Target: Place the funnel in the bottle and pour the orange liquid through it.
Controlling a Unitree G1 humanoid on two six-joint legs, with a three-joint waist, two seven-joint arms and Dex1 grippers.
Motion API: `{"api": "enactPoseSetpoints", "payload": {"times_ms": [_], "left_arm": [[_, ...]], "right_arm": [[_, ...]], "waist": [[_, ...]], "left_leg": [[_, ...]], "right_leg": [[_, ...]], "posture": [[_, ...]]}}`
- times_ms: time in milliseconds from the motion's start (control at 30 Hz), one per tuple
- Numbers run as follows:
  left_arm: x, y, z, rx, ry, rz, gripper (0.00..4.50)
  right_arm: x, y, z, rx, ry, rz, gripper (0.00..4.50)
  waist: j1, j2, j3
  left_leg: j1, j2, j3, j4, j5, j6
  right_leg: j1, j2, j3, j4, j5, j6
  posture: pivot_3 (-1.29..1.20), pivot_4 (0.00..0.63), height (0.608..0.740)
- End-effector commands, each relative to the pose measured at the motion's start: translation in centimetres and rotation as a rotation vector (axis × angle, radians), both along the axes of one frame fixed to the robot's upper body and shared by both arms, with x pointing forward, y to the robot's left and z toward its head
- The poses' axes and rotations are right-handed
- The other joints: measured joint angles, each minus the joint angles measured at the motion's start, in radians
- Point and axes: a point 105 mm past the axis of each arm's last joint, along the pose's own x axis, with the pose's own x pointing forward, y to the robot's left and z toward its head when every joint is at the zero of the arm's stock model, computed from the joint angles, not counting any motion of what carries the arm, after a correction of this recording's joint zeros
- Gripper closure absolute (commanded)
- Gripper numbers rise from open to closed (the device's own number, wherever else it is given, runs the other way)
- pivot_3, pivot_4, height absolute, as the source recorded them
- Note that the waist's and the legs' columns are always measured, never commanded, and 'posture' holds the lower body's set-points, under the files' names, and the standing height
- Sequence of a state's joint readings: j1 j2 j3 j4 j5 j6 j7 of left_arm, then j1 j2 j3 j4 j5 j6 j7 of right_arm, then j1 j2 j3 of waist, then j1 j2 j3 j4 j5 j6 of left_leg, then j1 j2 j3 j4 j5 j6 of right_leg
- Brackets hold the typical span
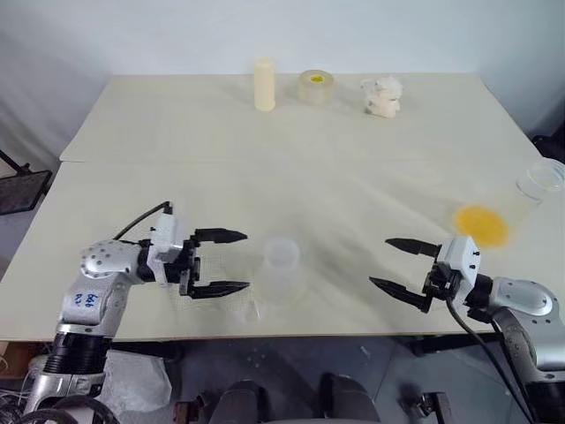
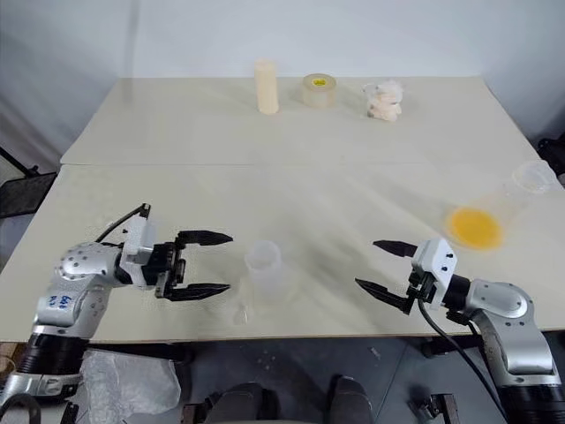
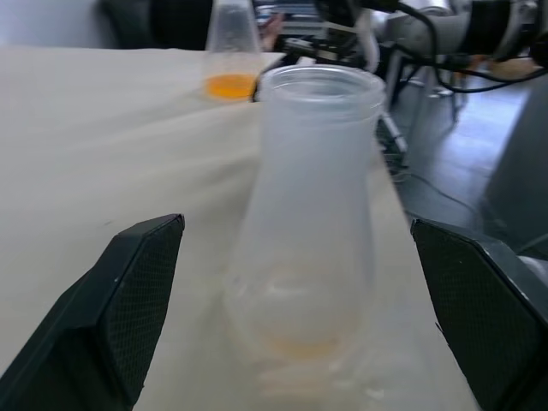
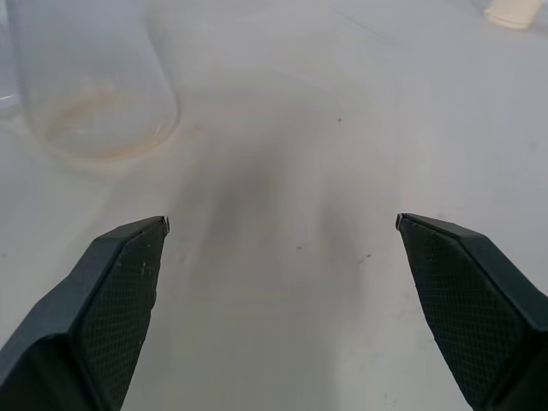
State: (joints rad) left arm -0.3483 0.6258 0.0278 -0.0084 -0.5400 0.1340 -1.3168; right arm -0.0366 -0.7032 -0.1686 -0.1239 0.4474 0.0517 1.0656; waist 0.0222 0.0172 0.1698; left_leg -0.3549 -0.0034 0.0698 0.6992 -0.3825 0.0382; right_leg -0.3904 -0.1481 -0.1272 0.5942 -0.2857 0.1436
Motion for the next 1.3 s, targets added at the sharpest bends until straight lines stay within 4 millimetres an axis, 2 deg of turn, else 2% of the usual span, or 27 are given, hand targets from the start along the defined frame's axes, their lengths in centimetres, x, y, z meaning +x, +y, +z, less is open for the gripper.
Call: {"api": "enactPoseSetpoints", "payload": {"times_ms": [33, 200, 400, 667, 767, 900, 933, 1100, 1300], "left_arm": [[0.1, -1.0, 0.3, -0.004, -0.012, -0.062, 0.0], [0.7, -2.4, 0.4, -0.025, -0.022, -0.105, 0.0], [1.1, -3.8, 0.1, -0.034, -0.029, -0.139, 0.0], [1.8, -4.7, -0.5, -0.011, -0.047, -0.115, 0.0], [2.1, -5.0, -0.6, -0.028, -0.059, -0.107, 0.54], [2.3, -5.4, -0.1, -0.067, -0.057, -0.103, 1.88], [2.4, -5.4, 0.2, -0.083, -0.056, -0.104, 2.06], [2.9, -5.6, 1.8, -0.133, -0.056, -0.097, 2.06], [5.1, -6.1, 4.3, -0.152, -0.083, -0.053, 2.07]], "right_arm": [[-0.4, -0.2, 1.3, 0.004, -0.04, -0.004, 0.04], [-0.9, 0.4, 1.5, 0.025, -0.034, 0.017, 0.04], [-2.0, 1.8, 3.3, 0.134, -0.017, 0.111, 0.04], [-1.8, 2.3, 4.3, 0.169, -0.007, 0.129, 0.04], [-1.8, 2.4, 4.3, 0.167, -0.011, 0.132, 0.0], [-1.7, 2.4, 4.3, 0.163, -0.02, 0.127, 0.0], [-1.6, 2.3, 4.4, 0.161, -0.023, 0.124, 0.0], [-1.5, 2.0, 4.4, 0.154, -0.037, 0.107, 0.0], [-1.3, 1.6, 4.6, 0.151, -0.054, 0.079, 0.0]], "waist": [[0.001, 0.0, 0.0], [0.003, 0.0, 0.0], [0.002, -0.001, 0.0], [0.004, -0.002, 0.001], [0.004, -0.002, 0.001], [0.003, -0.002, 0.001], [0.004, -0.002, 0.001], [0.004, -0.003, 0.002], [0.005, -0.003, 0.002]], "left_leg": [[0.0, 0.0, 0.0, 0.0, 0.0, 0.0], [-0.001, 0.0, 0.0, 0.001, 0.0, 0.0], [-0.001, 0.0, 0.0, 0.001, 0.0, 0.0], [-0.001, -0.001, -0.001, 0.002, 0.0, 0.0], [-0.001, -0.001, -0.001, 0.002, 0.0, 0.0], [-0.001, -0.001, -0.001, 0.002, 0.0, 0.0], [-0.001, -0.001, -0.001, 0.002, 0.0, 0.0], [-0.002, -0.001, -0.001, 0.003, 0.0, 0.0], [-0.002, -0.001, -0.002, 0.003, 0.0, 0.0]], "right_leg": [[0.0, 0.0, 0.0, 0.0, 0.0, 0.0], [0.0, 0.0, 0.0, 0.0, 0.0, 0.0], [0.0, 0.0, 0.0, 0.0, 0.0, 0.0], [0.001, 0.0, -0.001, 0.0, 0.0, 0.0], [0.001, 0.0, -0.001, 0.0, 0.0, 0.0], [0.0, 0.0, -0.001, 0.0, 0.0, 0.0], [0.0, 0.0, -0.001, 0.0, 0.0, 0.0], [0.0, 0.0, -0.001, 0.0, 0.0, 0.0], [0.0, 0.0, -0.002, 0.0, 0.0, 0.0]], "posture": [[0.0, 0.15, 0.74], [0.0, 0.15, 0.74], [0.0, 0.15, 0.74], [0.0, 0.15, 0.74], [0.0, 0.15, 0.74], [0.0, 0.15, 0.74], [0.0, 0.15, 0.74], [0.0, 0.15, 0.74], [0.0, 0.15, 0.74]]}}
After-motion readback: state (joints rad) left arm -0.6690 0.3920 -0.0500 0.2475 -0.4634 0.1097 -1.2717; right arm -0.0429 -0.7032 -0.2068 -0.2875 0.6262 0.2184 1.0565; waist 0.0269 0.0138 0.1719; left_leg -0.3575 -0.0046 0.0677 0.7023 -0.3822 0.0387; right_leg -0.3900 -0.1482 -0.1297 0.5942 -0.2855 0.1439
